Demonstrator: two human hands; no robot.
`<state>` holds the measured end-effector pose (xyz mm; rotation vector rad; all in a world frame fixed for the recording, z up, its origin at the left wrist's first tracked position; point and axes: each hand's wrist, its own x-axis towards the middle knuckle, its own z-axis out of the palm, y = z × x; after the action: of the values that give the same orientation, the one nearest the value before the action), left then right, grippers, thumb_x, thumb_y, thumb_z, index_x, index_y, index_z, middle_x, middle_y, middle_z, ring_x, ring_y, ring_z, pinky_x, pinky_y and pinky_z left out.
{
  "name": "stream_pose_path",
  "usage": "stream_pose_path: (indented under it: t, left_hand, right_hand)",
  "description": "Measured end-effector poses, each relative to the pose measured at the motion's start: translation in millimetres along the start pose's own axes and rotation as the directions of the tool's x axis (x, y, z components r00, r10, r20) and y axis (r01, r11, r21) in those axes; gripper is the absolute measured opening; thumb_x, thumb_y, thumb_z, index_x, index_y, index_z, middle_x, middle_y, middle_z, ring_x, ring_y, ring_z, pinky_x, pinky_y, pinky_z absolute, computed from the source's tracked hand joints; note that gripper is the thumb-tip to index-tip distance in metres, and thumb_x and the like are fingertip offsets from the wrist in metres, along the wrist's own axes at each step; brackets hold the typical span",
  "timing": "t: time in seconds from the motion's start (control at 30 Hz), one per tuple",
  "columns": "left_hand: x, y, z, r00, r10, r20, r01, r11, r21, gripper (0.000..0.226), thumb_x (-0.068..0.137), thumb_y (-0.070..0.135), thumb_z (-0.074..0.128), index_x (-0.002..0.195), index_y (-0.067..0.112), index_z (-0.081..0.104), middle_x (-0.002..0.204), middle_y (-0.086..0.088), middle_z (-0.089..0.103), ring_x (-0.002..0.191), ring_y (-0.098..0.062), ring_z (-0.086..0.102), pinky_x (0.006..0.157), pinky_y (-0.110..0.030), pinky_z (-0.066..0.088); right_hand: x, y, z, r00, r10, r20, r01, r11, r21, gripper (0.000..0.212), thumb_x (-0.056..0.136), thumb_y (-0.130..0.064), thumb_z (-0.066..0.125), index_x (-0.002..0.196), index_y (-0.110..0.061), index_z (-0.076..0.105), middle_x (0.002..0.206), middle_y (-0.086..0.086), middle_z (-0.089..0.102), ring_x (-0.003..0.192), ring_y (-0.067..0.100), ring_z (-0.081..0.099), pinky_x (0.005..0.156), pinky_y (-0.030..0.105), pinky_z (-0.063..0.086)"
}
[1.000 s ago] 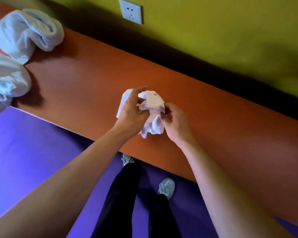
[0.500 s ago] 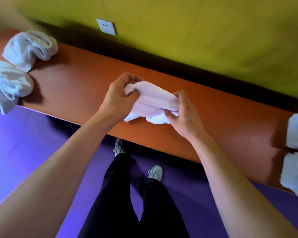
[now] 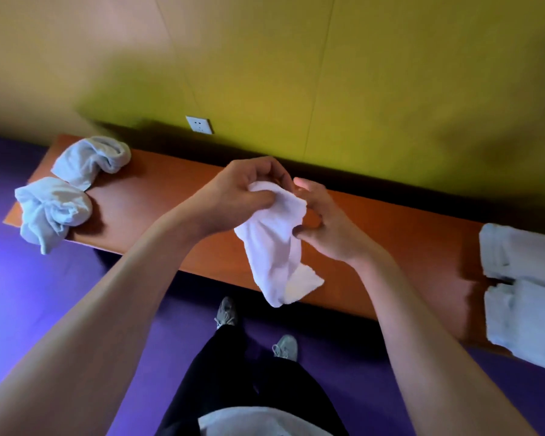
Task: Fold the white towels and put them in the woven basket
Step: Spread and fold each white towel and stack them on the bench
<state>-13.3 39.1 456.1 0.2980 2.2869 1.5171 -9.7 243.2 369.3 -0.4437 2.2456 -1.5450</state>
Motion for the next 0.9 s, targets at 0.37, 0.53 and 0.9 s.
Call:
stream_pose_path:
  t: [0.37, 0.53, 0.9]
  left_hand:
    - [-11.3, 31.6, -40.5, 0.957, 0.155, -0.245, -0.012, 0.865, 0.501, 0.025, 0.087, 0.013, 0.059, 0.095, 0.031, 0.074, 0.082, 0.002, 0.070, 0.079, -0.019, 0.062, 0.067, -0.027, 0.047]
    - [-11.6, 35.7, -47.9, 0.929, 0.225, -0.294, -0.038, 0.847, 0.530, 0.022, 0.089, 0.012, 0.061, 0.094, 0.031, 0.071, 0.077, 0.011, 0.066, 0.069, 0.000, 0.053, 0.058, -0.007, 0.037]
    - [-19.3, 32.0, -62.9, 0.847, 0.336, -0.412, -0.017, 0.792, 0.611, 0.006, 0.091, 0.023, 0.068, 0.096, 0.019, 0.070, 0.081, 0.000, 0.069, 0.076, -0.023, 0.060, 0.065, -0.033, 0.041]
  right_hand:
    - [-24.3, -59.2, -53.9, 0.986, 0.157, 0.062, -0.148, 0.980, -0.132, 0.020, 0.080, -0.030, 0.086, 0.092, -0.018, 0.076, 0.081, -0.005, 0.074, 0.071, 0.003, 0.063, 0.065, 0.026, 0.049]
    - [-29.9, -55.1, -83.5, 0.974, 0.214, -0.073, -0.226, 0.920, -0.320, 0.016, 0.082, -0.030, 0.083, 0.092, -0.027, 0.071, 0.085, -0.008, 0.071, 0.076, 0.008, 0.066, 0.067, 0.028, 0.050]
    - [-58.1, -41.9, -126.0, 0.930, 0.142, -0.338, -0.321, 0.759, -0.566, 0.031, 0.079, -0.038, 0.083, 0.077, -0.018, 0.060, 0.069, -0.001, 0.055, 0.071, 0.021, 0.053, 0.061, 0.035, 0.039]
